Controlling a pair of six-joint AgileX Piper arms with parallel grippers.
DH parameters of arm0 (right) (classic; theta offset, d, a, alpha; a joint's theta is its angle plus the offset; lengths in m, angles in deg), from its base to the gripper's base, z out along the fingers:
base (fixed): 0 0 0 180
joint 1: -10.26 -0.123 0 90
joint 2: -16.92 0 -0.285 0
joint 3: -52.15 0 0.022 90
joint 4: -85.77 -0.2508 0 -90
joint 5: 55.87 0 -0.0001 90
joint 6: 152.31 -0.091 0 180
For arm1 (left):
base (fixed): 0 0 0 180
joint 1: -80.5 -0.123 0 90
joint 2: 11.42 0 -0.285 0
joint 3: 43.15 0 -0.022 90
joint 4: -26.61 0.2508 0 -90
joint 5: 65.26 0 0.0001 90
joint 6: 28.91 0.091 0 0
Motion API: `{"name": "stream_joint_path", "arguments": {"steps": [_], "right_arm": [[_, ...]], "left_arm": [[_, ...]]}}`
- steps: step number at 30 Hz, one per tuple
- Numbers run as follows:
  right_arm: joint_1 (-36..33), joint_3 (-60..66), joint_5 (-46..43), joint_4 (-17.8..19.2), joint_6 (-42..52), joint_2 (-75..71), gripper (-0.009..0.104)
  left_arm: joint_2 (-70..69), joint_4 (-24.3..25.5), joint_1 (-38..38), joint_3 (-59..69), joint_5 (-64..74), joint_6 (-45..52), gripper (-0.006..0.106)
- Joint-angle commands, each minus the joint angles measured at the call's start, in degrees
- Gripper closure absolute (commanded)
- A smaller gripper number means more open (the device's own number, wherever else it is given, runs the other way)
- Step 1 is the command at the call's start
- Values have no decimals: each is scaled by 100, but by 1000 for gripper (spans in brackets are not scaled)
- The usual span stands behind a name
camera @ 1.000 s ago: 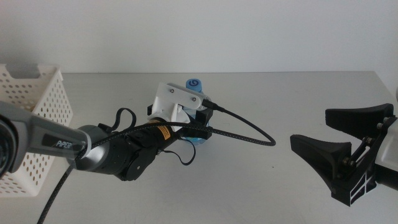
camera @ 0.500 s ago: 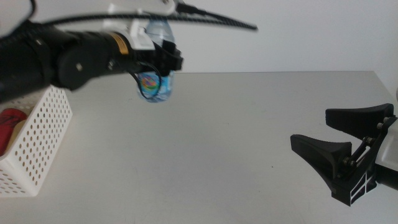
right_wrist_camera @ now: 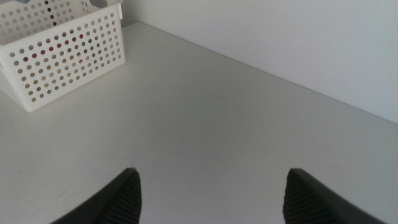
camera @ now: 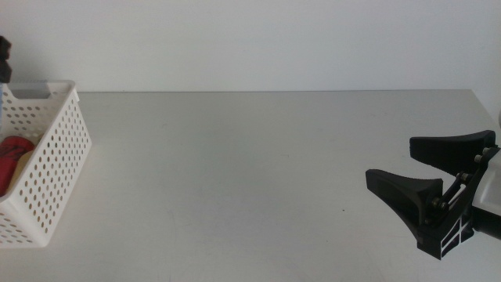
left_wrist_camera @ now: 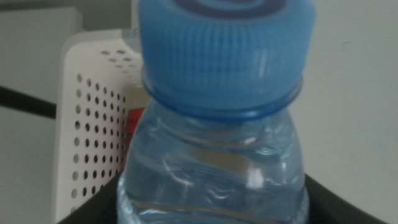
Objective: Use arms to grab the bottles and put them into the dustbin to the left of the table.
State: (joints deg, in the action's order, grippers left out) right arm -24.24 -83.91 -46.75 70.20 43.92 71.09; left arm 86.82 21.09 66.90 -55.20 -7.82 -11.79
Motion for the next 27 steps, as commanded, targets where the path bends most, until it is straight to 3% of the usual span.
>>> {"name": "stream_joint_path", "arguments": {"steps": [1, 12, 16, 19, 22, 23, 24, 27], "right_arm": [[2, -220, -419, 30, 26, -34, 37], [2, -220, -419, 30, 26, -34, 37], [2, -220, -419, 30, 26, -34, 37], [2, -220, -419, 30, 26, -34, 37], [2, -220, -419, 30, 26, -34, 37], [2, -220, -419, 30, 26, -34, 37], [2, -220, -419, 30, 26, -34, 37], [2, -220, -419, 30, 26, -34, 37]], "left_arm": [[-43, -222, -312, -242, -171, 19, 102], [1308, -260, -532, -223, 10, -55, 101], [1604, -272, -532, -223, -45, -55, 92], [1690, -309, -532, -223, -46, -55, 79], [1697, -363, -527, -223, -45, -20, 58], [1697, -368, -528, -223, -38, -20, 49], [1697, -389, -512, -223, -25, -20, 31], [1689, -379, -464, -223, -1, -26, 7]]}}
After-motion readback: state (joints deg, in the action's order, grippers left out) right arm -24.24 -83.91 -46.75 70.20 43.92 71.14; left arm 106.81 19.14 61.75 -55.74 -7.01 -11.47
